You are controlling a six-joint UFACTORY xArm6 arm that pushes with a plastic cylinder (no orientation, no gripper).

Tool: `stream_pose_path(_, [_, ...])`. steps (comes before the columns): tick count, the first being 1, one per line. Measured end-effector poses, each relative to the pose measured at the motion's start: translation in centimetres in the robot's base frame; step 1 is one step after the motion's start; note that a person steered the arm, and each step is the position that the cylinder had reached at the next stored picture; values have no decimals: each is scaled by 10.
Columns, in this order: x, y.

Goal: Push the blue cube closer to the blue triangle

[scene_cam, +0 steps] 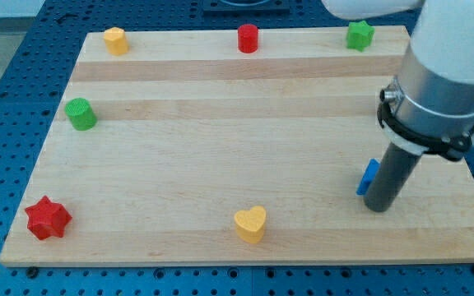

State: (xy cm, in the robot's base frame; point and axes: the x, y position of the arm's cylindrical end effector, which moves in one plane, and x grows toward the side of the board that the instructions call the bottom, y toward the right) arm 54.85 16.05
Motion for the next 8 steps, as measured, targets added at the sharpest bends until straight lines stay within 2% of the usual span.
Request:
stream_pose_path(1, [-8,7])
stream_pose_path(2, [-23,51])
stream_pose_path(5, [-149,113])
stream_pose_path(6, [-180,99])
stream_pose_path(7, [-176,64])
stream_pose_path(8, [-149,58])
